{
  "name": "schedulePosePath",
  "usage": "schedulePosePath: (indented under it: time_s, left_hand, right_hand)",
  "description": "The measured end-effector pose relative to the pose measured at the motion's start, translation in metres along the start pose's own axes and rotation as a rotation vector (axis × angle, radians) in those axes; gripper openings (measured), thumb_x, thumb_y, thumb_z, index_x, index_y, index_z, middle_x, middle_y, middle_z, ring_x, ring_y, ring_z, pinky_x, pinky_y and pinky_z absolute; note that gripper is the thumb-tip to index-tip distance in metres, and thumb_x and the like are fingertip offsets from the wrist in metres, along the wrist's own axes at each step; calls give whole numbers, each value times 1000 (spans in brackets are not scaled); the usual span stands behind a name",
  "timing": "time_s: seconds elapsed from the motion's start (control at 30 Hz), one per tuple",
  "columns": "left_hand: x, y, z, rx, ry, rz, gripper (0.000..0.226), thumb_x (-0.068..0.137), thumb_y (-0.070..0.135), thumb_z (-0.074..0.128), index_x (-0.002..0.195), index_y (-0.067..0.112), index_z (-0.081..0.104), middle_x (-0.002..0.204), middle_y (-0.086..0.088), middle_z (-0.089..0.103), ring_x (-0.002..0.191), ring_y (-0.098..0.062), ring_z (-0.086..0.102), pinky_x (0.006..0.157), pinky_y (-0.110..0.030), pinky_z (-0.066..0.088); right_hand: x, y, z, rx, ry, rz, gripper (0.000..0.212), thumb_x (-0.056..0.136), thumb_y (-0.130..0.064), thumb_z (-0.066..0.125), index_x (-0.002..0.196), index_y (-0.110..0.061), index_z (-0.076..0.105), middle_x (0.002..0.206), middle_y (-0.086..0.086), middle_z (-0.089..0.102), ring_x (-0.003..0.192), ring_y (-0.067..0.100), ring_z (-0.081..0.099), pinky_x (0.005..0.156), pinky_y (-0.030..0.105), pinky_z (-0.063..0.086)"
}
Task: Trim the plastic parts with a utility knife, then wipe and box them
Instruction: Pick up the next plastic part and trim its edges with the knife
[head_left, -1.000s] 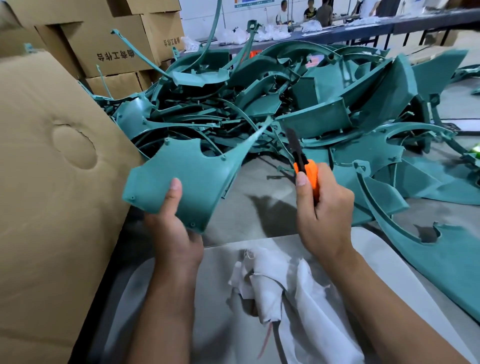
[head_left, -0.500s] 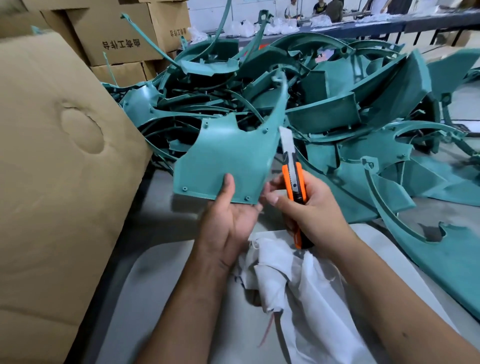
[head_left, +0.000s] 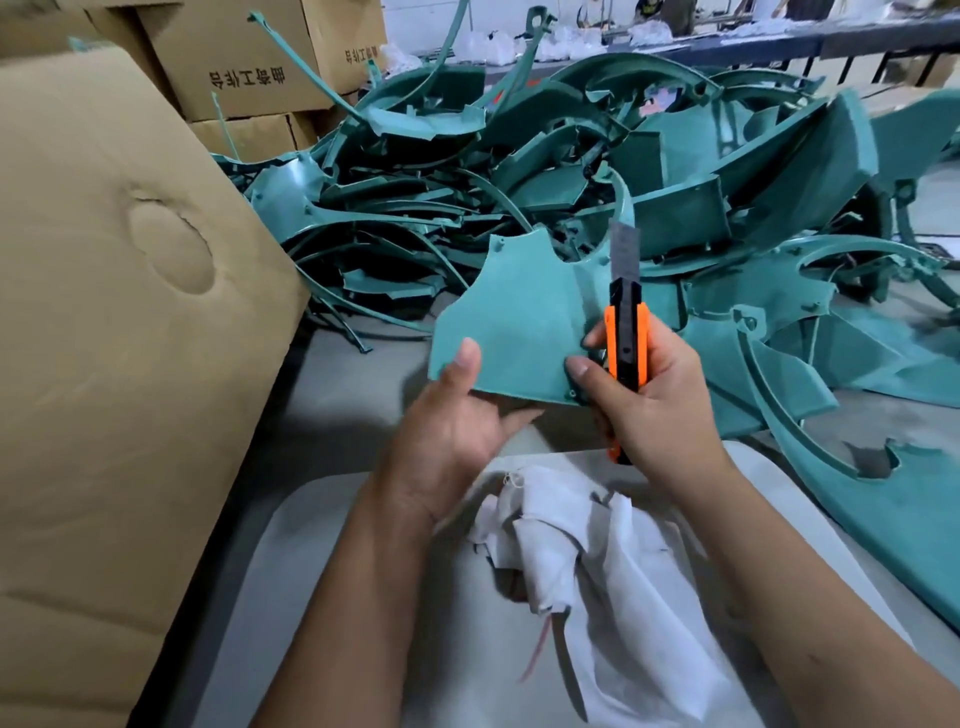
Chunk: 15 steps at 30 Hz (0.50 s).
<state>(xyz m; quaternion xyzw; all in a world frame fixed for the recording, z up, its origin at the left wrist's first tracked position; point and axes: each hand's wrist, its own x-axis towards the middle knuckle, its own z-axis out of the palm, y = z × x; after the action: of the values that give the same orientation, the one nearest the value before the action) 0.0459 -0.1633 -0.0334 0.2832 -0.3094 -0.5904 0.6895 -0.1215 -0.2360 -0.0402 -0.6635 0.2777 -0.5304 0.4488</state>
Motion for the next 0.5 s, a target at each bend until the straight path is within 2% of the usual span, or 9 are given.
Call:
schedulePosePath:
  time_s: [0.07,0.1,0.17,0.23,0.27,0.3,0.4,0.43,0.5]
  left_hand:
    - [0,12,-14,60,21,0,68,85,52,77,135,8,66,140,-23,61,129,-37,60,102,-50,53]
    - [-1,15,-21,141,52,5,61,90,56,68,131,11,69,135,-20,65,124,-34,65,95,-45,57]
    - [-1,17,-29,360,110,61,52,92,54,61,130,19,68,131,-12,69,118,-27,68,91,-40,58]
    - [2,15,-32,605,158,156,39,90,41,67,128,30,68,134,-3,68,122,-25,65,102,-47,54]
    - [3,14,-34,690,178,205,36,89,32,70,126,32,69,134,0,67,124,-25,65,104,-50,52]
    - [5,12,-35,724,180,248,35,89,24,70,123,32,69,130,0,69,118,-24,67,100,-48,54]
    - [5,10,-33,693,224,364,28,86,11,72,110,24,64,98,-10,78,82,-22,75,69,-33,59]
    - [5,10,-32,685,278,409,28,84,11,73,106,23,61,92,-13,78,79,-24,74,67,-34,58]
    - [6,9,-30,630,370,469,31,80,11,76,101,21,55,90,-21,75,81,-31,71,73,-44,57]
  right_hand:
    - [4,-1,-13,-67,-122,-27,19,93,0,73,93,-13,59,62,-8,49,49,6,42,50,17,40]
    - [5,0,-19,-113,-196,-40,19,92,2,73,92,-11,59,64,-7,48,51,6,42,52,18,40]
    - [5,2,-23,-241,-327,-62,20,90,4,74,89,-8,59,69,3,51,58,20,46,57,33,45]
    - [3,5,-20,-325,-382,-62,17,91,0,75,90,-8,60,76,11,55,67,32,53,63,48,49]
    - [2,7,-17,-345,-367,-81,16,92,-2,75,91,-9,61,77,10,56,68,31,54,65,48,49]
    - [1,8,-14,-362,-324,-113,15,92,-5,76,92,-11,62,77,7,57,68,28,55,65,45,49]
    - [4,11,-10,-453,-89,-188,14,95,-20,75,95,-18,61,82,-8,56,76,9,53,71,25,43]
    - [4,11,-9,-484,-26,-197,16,99,-26,70,92,-22,56,82,-12,51,77,4,49,71,21,39]
    - [3,10,-6,-495,65,-193,25,107,-32,56,85,-31,44,80,-14,42,74,3,43,69,20,32]
